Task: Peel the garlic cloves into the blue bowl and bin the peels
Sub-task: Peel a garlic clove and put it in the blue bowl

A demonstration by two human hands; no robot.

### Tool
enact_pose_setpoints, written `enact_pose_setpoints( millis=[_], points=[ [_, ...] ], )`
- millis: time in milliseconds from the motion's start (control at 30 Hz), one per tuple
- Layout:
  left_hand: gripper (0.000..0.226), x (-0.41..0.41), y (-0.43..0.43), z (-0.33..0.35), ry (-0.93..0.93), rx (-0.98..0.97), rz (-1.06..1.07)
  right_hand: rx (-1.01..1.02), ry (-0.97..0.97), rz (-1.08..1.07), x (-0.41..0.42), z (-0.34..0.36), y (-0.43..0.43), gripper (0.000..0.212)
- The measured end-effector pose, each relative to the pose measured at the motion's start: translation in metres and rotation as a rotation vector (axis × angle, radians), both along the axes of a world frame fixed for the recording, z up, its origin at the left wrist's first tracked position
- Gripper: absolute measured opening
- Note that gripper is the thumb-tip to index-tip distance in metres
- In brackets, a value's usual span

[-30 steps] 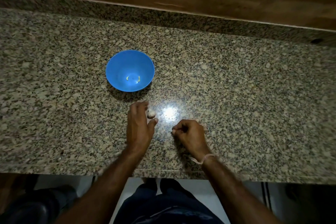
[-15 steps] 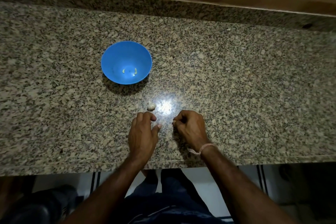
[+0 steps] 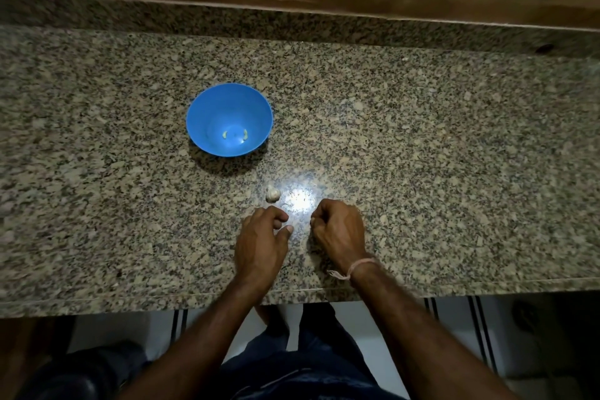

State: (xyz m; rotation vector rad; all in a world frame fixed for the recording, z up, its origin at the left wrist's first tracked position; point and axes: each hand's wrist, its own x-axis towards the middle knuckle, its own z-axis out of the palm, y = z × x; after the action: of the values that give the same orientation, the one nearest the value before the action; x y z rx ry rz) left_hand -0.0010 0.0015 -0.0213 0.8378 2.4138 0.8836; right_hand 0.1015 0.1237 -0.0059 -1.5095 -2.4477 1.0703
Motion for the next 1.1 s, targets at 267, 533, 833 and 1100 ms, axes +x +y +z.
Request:
enact_pose_setpoints(
  millis=[267, 533, 833, 1100],
  points=[
    [0.014, 0.011, 0.024, 0.020, -0.755, 0.250, 0.224, -0.871, 0.576, -0.314, 0.021, 0.024, 0.003, 0.014],
    [0.008, 0.007, 0.023, 0.038, -0.880, 0.325, 0.224, -0.816, 0.630, -0.271, 0.026, 0.026, 0.003, 0.016],
    [0.011, 0.009, 0.028, 0.040, -1.035, 0.318, 0.302, -0.379, 0.589, -0.070, 0.021, 0.026, 0.003, 0.008],
    [0.010, 0.002, 0.028, 0.050, -0.553, 0.238, -0.018, -0.800, 0.654, -0.206, 0.028, 0.019, 0.003, 0.015]
  ],
)
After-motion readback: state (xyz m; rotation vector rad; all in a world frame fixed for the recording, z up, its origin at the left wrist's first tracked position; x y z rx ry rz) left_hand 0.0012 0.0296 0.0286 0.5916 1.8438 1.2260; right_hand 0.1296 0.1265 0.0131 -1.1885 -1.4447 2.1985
